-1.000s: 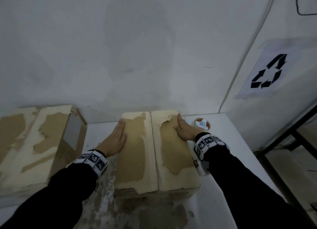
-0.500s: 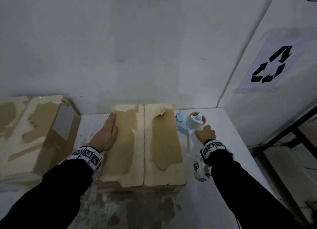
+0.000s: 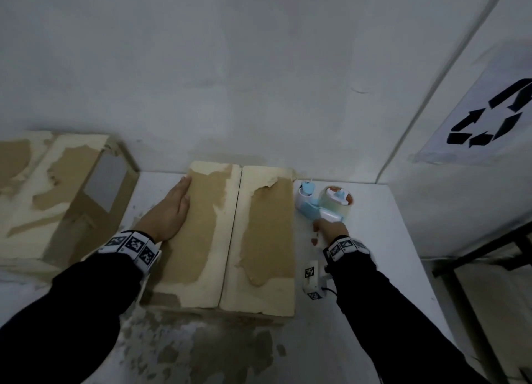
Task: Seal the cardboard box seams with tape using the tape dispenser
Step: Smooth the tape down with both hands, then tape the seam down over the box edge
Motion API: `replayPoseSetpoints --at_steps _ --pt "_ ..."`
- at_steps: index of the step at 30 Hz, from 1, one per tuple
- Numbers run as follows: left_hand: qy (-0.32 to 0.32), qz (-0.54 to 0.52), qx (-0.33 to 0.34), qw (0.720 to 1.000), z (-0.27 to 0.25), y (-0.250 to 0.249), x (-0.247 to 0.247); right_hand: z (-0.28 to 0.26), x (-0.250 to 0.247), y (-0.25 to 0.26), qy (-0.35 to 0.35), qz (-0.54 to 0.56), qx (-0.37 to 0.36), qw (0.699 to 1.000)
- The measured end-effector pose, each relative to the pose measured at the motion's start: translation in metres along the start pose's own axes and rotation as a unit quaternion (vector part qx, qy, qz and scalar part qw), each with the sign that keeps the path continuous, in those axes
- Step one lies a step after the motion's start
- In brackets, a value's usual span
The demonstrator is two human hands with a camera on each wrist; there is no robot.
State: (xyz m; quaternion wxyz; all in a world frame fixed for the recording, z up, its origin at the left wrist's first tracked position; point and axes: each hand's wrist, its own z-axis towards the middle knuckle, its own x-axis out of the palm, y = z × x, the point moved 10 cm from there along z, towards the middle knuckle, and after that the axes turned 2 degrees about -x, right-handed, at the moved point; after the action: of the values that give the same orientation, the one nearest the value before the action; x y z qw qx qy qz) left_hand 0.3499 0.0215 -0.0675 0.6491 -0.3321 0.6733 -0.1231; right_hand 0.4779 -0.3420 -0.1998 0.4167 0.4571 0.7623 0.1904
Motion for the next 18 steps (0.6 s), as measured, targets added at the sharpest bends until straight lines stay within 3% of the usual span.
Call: replayPoseSetpoints --at_steps 3,7,11,15,18 --pt "0.004 0.031 -0.012 0.999 -0.002 0.000 -0.001 -0.018 -0.014 0.002 -0.052 0.135 -0.003 0.989" --pt "-0.011 0.107 -0.031 0.994 -0.003 -0.008 -0.012 -0.054 -0.046 0.026 -0.131 0.210 -0.081 0.965" --pt "-0.015 0.123 0.044 0.991 -0.012 -0.071 -0.023 -0.088 -0.075 0.070 -0.147 0.241 -0.192 0.940" --pt "0.011 0.038 0.085 0.996 -0.014 -0.137 -0.032 -0.124 -0.090 0.112 -0.148 0.224 -0.279 0.922" --pt "0.102 -0.132 0.065 0.984 -0.020 -0.180 -0.019 -0.148 -0.091 0.134 -0.136 0.227 -0.323 0.909"
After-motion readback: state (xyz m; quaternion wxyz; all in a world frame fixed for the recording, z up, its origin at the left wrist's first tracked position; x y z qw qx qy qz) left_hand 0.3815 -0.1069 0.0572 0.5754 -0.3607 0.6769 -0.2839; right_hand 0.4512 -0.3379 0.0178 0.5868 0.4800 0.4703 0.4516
